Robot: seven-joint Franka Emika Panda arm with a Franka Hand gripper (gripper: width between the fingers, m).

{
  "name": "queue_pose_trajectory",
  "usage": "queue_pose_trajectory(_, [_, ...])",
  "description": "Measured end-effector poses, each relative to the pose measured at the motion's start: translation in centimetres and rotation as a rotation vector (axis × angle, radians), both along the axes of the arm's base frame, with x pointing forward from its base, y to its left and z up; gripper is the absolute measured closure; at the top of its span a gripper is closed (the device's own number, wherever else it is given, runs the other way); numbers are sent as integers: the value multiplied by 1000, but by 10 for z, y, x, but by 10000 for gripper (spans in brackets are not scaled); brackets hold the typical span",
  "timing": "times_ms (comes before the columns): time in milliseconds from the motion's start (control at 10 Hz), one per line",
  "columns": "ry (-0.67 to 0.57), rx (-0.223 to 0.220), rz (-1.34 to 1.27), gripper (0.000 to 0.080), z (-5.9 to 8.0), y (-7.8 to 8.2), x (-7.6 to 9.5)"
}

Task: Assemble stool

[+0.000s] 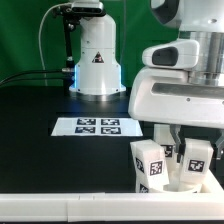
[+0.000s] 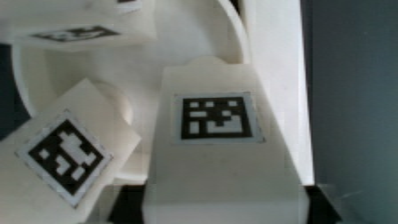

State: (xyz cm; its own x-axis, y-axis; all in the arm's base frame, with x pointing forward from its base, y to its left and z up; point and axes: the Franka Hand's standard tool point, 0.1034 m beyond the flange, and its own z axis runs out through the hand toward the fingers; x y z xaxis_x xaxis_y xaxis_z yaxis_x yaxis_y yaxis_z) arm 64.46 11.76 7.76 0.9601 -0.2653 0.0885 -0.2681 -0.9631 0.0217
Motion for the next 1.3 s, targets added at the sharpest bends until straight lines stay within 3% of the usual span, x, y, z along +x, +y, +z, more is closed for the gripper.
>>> queue_pose_trajectory(100, [-4,6,-95,466,0,-2,0])
queue_pose_trajectory(400, [-26,82,-702,466,-3,-11,-7])
queue_pose_trajectory(800, [-23,101,-947,466,-4,-13,-8])
queue_pose_trajectory(900, [-18,152,-1210,466,-4,-16,-12])
queue_pose_trajectory(1100, [-24,202,-1591,466,-5,-11,-16])
queue_pose_trajectory(1300, [-32,224,-1681,466,-4,-9,-16])
